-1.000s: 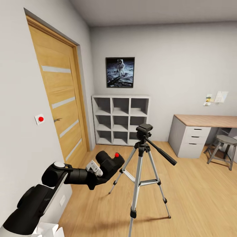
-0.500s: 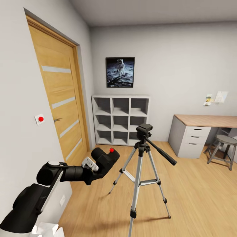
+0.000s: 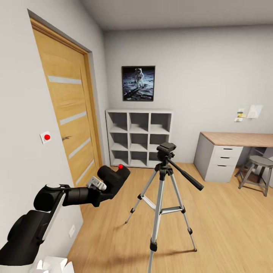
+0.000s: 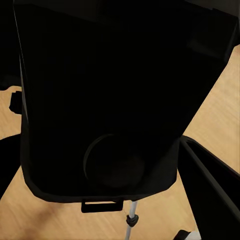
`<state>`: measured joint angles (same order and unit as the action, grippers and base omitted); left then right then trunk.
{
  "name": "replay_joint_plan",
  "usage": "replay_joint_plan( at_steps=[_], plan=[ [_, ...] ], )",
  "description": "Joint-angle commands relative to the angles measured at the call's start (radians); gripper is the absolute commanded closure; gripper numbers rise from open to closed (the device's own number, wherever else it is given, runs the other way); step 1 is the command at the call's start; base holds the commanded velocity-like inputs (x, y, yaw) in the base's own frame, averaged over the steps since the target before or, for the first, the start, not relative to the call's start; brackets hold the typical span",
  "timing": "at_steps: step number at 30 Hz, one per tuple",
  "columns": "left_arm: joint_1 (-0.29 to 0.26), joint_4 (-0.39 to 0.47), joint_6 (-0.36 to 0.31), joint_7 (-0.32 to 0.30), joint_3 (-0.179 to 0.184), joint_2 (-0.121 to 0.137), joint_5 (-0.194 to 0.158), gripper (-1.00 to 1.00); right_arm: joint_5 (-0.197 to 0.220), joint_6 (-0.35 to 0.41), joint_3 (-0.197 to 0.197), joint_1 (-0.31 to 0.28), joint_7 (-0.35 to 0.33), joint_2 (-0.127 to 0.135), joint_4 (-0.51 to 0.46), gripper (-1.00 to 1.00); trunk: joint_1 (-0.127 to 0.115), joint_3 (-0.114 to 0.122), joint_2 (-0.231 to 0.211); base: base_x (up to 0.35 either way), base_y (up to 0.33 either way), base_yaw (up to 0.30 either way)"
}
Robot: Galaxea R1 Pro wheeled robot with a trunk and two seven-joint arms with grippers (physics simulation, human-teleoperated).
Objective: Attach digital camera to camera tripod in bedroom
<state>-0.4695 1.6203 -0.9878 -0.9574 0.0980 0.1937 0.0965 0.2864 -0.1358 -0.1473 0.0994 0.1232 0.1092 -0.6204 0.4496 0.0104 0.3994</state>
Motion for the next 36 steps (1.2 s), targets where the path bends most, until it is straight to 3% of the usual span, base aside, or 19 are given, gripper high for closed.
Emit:
replay_joint_plan(
  at_steps=[1, 9, 11, 18, 19, 22, 24, 25, 28, 34, 36],
  plan=[
    [-0.001, 0.001, -0.005, -0.01, 0.0, -0.001, 0.008, 1.0, 0.011, -0.004, -0.008, 0.0, 0.007, 0.002, -0.005, -1.0, 0.0, 0.0, 0.001, 0.0, 0.0, 0.0],
    [-0.037, -0.005, -0.059, -0.002, -0.004, -0.003, 0.008, 1.0, 0.011, -0.006, -0.009, 0.0, -0.002, 0.003, -0.021, -1.0, 0.0, 0.0, 0.001, 0.0, 0.0, 0.0],
    [-0.112, -0.016, -0.059, 0.004, -0.009, -0.003, 0.008, 1.0, 0.011, -0.007, -0.025, 0.0, -0.003, 0.003, -0.022, -1.0, 0.0, 0.0, 0.001, 0.0, 0.0, 0.0],
    [-0.25, -0.035, -0.059, 0.004, -0.009, -0.009, 0.008, 1.0, 0.011, -0.007, -0.085, 0.0, -0.004, 0.003, -0.022, -1.0, 0.0, 0.0, 0.001, 0.0, 0.0, 0.0],
    [-0.301, -0.041, -0.059, 0.004, -0.009, -0.014, 0.008, 1.0, 0.011, -0.007, -0.096, 0.0, -0.003, 0.003, -0.022, -1.0, 0.0, 0.0, 0.001, 0.0, 0.0, 0.0],
    [-0.367, -0.068, -0.059, 0.002, -0.009, -0.019, 0.008, 1.0, 0.011, -0.007, -0.101, 0.0, -0.002, 0.003, -0.022, -1.0, 0.0, 0.0, 0.001, 0.0, 0.0, 0.0],
    [-0.426, -0.119, -0.059, 0.003, -0.009, -0.036, 0.008, 1.0, 0.011, -0.007, -0.103, 0.0, -0.002, 0.003, -0.022, -1.0, 0.0, 0.0, 0.001, 0.0, 0.0, 0.0],
    [-0.47, -0.176, -0.059, 0.004, -0.008, -0.057, 0.008, 1.0, 0.011, -0.007, -0.104, 0.0, -0.002, 0.003, -0.022, -1.0, 0.0, 0.0, 0.001, 0.0, 0.0, 0.0],
    [-0.532, -0.271, -0.059, 0.005, -0.008, -0.084, 0.009, 1.0, 0.011, -0.007, -0.104, 0.0, -0.002, 0.003, -0.022, -1.0, 0.0, 0.0, 0.001, 0.0, 0.0, 0.0],
    [-0.617, -0.37, -0.059, 0.006, -0.007, -0.107, 0.009, 1.0, 0.011, -0.007, -0.104, 0.0, -0.002, 0.003, -0.022, -1.0, 0.0, 0.0, 0.001, 0.0, 0.0, 0.0],
    [-0.678, -0.444, -0.059, 0.006, -0.006, -0.126, 0.009, 1.0, 0.011, -0.007, -0.104, 0.0, -0.002, 0.003, -0.022, -1.0, 0.0, 0.0, 0.001, 0.0, 0.0, 0.0]
  ],
)
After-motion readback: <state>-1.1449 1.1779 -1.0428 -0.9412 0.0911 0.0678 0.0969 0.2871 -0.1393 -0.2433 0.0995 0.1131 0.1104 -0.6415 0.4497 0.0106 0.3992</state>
